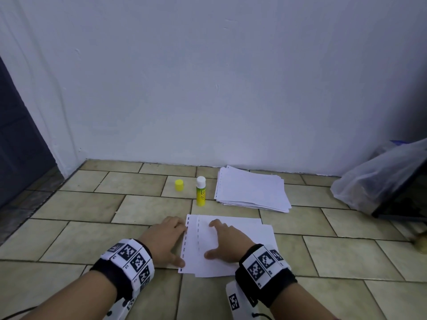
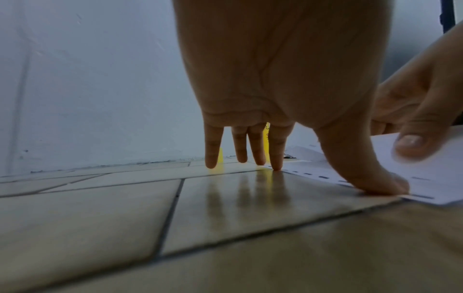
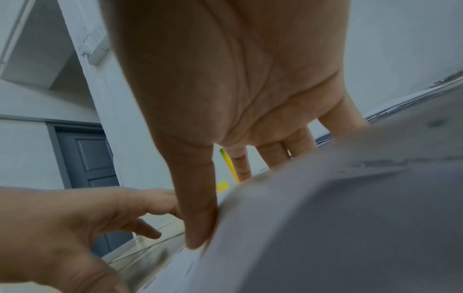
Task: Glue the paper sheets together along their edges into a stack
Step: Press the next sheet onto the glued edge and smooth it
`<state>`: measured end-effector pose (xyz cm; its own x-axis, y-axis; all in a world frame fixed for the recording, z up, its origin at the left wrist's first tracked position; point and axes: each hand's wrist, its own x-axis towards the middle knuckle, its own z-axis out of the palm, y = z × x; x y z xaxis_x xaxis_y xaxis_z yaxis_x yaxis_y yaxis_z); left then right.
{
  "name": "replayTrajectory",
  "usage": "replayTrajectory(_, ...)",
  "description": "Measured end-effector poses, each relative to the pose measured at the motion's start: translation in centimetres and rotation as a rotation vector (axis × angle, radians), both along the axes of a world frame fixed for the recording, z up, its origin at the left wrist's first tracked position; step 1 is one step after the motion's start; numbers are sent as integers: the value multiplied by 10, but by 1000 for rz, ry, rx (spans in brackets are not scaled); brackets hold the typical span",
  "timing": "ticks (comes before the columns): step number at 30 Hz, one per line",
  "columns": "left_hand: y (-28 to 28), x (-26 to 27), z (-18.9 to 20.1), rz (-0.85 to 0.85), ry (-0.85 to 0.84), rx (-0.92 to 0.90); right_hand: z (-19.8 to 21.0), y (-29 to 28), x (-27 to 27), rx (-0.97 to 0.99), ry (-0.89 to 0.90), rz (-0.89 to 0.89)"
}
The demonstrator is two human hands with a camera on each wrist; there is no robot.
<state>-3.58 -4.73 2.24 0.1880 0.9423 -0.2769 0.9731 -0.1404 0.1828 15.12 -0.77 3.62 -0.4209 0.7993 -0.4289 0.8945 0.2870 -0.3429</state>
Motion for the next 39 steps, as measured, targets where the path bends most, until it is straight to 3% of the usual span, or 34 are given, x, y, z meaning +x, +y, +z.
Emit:
replayTrajectory(7,-1,-6,-2,-39,13,-16,-8,1,-15,28,-110,62)
replayTrajectory(39,-3,-5,-1,-55,12,-27,-16,4,-32,33,-133,42)
